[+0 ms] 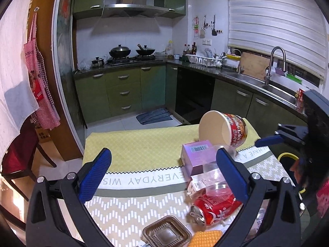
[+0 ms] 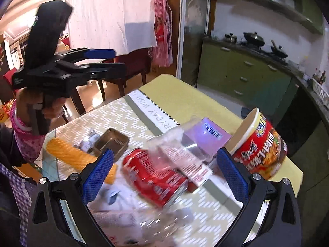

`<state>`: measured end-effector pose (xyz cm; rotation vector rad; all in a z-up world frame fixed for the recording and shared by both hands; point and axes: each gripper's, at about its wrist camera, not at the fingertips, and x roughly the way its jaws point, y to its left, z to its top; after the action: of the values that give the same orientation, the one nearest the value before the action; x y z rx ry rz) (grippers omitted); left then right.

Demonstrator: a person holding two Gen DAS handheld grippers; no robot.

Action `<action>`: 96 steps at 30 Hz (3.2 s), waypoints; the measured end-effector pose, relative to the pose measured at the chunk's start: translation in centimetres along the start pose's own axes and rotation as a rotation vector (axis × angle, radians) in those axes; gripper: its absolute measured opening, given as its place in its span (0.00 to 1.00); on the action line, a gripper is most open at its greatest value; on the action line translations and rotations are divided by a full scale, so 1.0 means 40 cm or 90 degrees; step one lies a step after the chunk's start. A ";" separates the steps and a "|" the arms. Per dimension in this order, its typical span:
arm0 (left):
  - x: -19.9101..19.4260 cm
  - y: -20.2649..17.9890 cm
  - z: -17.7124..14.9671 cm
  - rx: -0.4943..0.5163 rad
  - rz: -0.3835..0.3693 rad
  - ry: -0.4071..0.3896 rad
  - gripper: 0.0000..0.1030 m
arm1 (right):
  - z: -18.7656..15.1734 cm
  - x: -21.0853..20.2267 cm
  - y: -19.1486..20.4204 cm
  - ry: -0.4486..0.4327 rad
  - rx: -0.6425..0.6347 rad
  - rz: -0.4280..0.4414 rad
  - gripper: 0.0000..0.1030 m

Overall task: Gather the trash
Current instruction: 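Reach the right gripper to the clear plastic cup and grasp it, then carry the plastic cup over the yellow bin and open the right gripper, then grasp the red-and-white noodle cup with the left gripper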

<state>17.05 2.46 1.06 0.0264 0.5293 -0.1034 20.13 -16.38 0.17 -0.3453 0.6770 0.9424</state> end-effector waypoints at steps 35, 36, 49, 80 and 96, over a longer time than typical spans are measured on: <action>0.070 0.006 -0.010 0.026 -0.007 0.011 0.94 | 0.003 -0.070 -0.032 0.048 0.174 0.109 0.06; 0.068 0.004 -0.011 0.027 -0.009 0.009 0.94 | -0.007 -0.096 -0.036 0.041 0.187 0.085 0.06; 0.058 -0.062 -0.025 0.068 -0.060 0.010 0.94 | -0.493 -0.379 -0.329 0.148 0.543 -0.399 0.06; 0.151 -0.158 -0.001 0.154 -0.260 0.138 0.94 | -0.801 -0.236 -0.488 0.241 0.676 -0.422 0.32; 0.510 -0.348 0.068 0.178 -0.309 0.256 0.72 | -0.805 -0.292 -0.449 0.209 0.672 -0.406 0.32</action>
<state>34.43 -13.41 -6.87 0.1948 0.9136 -0.6559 18.13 -51.31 -16.28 0.2379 1.1730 -0.1500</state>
